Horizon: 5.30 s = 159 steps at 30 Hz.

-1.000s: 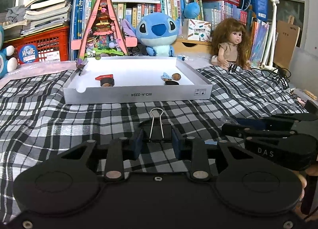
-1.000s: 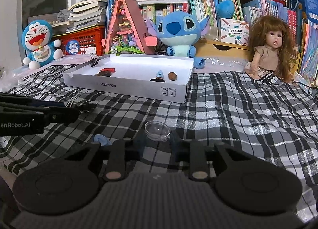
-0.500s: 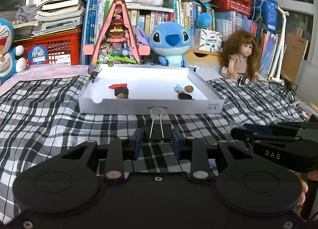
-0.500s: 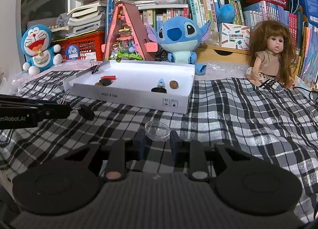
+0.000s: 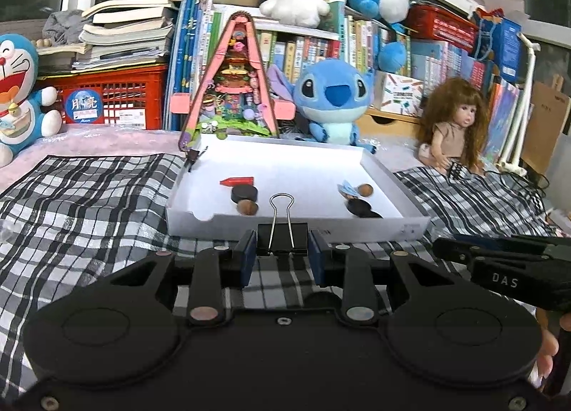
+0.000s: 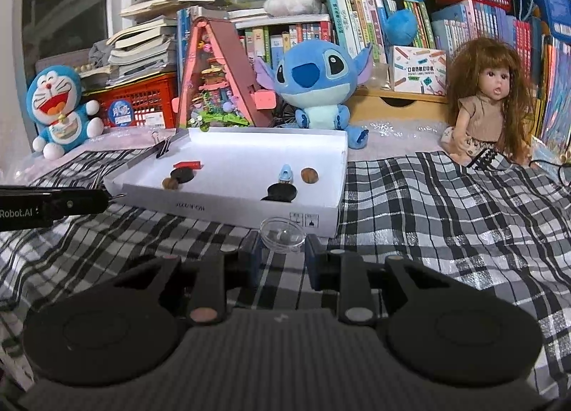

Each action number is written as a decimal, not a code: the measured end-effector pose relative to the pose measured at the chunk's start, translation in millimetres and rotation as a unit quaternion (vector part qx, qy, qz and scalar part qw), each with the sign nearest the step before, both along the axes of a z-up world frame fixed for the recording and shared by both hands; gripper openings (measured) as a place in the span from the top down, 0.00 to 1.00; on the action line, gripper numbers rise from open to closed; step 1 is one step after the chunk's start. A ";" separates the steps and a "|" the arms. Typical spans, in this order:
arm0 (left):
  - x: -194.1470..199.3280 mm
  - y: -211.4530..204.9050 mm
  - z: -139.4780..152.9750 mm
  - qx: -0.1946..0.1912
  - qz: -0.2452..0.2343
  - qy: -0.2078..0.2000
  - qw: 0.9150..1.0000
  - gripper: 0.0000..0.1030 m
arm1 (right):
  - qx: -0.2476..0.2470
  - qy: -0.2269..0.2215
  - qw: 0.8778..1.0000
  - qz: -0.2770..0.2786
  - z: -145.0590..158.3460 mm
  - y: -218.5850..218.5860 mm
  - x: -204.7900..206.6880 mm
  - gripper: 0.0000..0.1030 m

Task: Organize rigid objects
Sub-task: 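Carry the black binder clip and clear cup over the white tray, then lower and open both tools to drop the clip and cup into the tray, then move the left tool to the black round lid while the right tool approaches the blue plastic piece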

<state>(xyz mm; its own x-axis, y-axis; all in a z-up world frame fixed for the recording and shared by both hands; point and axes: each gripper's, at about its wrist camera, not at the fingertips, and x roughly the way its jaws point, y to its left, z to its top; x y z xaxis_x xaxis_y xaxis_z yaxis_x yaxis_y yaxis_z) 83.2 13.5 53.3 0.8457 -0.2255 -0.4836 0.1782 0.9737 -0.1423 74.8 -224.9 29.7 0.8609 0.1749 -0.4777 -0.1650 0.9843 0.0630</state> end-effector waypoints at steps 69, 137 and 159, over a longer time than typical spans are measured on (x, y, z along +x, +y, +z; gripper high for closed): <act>260.3 -7.3 -35.9 0.033 0.050 0.142 0.988 0.71 | 0.017 0.155 0.986 -0.051 -3.3 34.0 229.5 0.69; 44.5 -10.1 -6.6 0.032 -0.045 0.037 0.998 0.16 | 0.003 0.014 1.000 0.021 27.5 22.0 42.6 0.12; -6.1 -16.8 -39.0 0.033 -0.059 0.050 0.996 0.15 | -0.027 0.000 0.999 0.032 -0.5 18.5 -30.1 0.07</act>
<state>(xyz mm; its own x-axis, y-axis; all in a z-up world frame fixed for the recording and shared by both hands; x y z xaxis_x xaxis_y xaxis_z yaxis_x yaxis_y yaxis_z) 77.1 -3.3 14.4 0.7616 -0.2853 -0.5819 0.2802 0.9546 -0.1013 44.6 -206.4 29.3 0.8486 0.2040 -0.4882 -0.2284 0.9735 0.0099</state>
